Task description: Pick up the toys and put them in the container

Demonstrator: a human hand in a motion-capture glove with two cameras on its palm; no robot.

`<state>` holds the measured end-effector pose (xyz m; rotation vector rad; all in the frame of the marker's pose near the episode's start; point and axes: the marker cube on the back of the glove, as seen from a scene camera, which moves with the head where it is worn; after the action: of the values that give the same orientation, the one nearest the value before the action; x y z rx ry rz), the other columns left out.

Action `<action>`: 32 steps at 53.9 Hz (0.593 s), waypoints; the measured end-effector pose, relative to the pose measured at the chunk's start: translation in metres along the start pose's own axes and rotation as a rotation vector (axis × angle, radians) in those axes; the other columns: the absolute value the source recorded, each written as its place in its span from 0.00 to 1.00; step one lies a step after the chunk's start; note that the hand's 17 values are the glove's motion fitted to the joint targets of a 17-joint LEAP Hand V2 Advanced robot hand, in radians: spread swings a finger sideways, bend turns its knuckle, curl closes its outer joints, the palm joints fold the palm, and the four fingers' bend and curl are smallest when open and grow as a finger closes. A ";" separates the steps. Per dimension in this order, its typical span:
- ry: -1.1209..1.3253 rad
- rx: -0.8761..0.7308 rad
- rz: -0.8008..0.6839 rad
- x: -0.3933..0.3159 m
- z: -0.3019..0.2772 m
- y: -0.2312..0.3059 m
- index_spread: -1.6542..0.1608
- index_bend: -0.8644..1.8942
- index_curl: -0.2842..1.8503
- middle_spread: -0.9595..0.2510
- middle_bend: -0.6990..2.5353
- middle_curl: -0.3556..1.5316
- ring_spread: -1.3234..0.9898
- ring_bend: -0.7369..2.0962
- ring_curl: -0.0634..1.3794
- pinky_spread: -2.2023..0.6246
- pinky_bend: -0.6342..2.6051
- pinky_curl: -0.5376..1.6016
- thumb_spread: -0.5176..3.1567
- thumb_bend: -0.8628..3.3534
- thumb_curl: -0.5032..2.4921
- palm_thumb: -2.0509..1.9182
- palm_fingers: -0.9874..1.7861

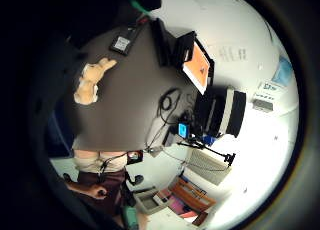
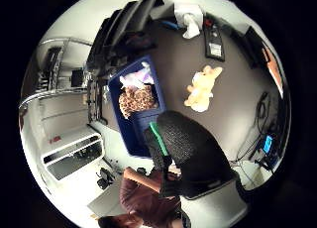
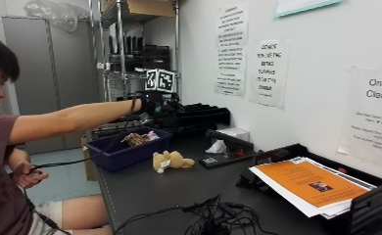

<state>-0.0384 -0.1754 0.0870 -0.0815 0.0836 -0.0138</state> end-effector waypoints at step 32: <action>-0.110 -0.210 0.150 -0.028 0.164 -0.072 0.81 0.32 0.18 0.80 0.27 0.33 0.57 0.47 0.34 0.79 0.52 0.45 0.48 0.19 0.24 0.50 0.32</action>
<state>-0.0537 -0.2338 0.2579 -0.2848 -0.0197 0.1498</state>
